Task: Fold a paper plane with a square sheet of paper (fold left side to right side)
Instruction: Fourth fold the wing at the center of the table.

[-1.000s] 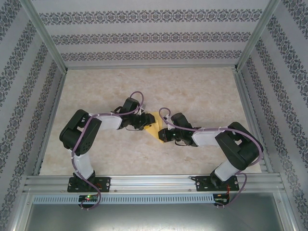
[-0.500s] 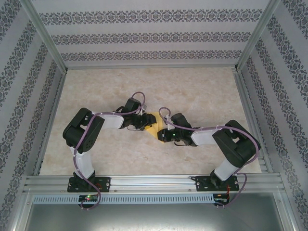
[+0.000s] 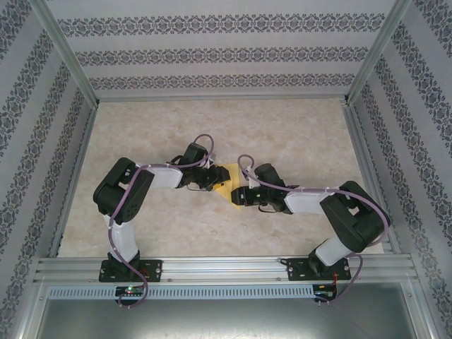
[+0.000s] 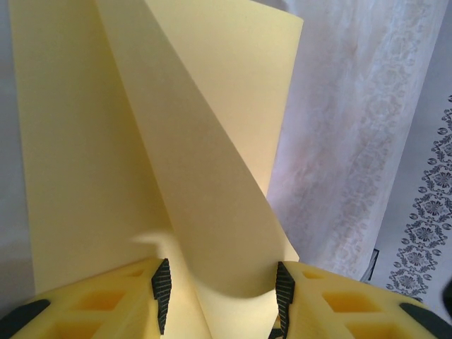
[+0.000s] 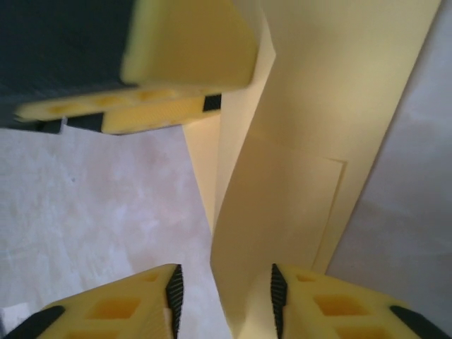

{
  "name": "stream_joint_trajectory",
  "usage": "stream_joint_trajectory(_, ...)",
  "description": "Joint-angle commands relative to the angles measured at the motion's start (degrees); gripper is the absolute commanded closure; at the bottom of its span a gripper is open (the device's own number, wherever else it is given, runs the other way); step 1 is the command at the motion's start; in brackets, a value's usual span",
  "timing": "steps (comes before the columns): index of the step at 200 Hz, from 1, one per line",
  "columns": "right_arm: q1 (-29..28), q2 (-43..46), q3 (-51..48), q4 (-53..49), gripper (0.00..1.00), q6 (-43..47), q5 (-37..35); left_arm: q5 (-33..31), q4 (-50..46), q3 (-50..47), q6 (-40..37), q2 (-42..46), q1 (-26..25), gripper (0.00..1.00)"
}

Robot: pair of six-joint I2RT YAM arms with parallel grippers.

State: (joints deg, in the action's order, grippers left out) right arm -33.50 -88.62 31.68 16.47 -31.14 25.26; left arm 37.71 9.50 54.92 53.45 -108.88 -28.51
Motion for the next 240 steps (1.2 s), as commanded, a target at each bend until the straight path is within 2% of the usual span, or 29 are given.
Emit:
stream_joint_trajectory(1, 1.9, 2.5, 1.0, -1.1, 0.55, 1.3, 4.1, -1.9, -2.0, 0.2, 0.2, -1.7, -0.8, 0.53)
stream_joint_trajectory(34, 4.0, -0.3, 4.5, -3.5, 0.55, 0.8, 7.7, -1.9, -1.8, 0.2, 0.2, -1.4, -0.8, 0.53)
stream_joint_trajectory(108, 3.9, -7.9, 8.3, -1.9, 0.63, -2.1, 8.7, -1.7, -1.9, 0.3, 0.1, -1.4, -0.9, 0.53)
stream_joint_trajectory(142, 3.4, -9.1, 9.4, -2.6, 0.71, -1.8, 8.8, -1.7, -1.8, 0.4, 0.1, -1.5, -0.8, 0.53)
stream_joint_trajectory(175, 3.4, -9.2, 9.4, -3.4, 0.87, -1.4, 7.5, -1.6, -1.7, 0.2, 0.1, -1.3, -0.8, 0.53)
stream_joint_trajectory(196, 3.7, -8.7, 9.6, -5.5, 0.93, -0.2, 6.0, -1.8, -1.9, 0.2, 0.0, -1.1, -0.8, 0.53)
stream_joint_trajectory(240, 4.6, -8.7, 11.0, -9.9, 0.96, 2.4, 3.3, -1.8, -2.3, 0.2, -0.4, -1.0, -0.9, 0.53)
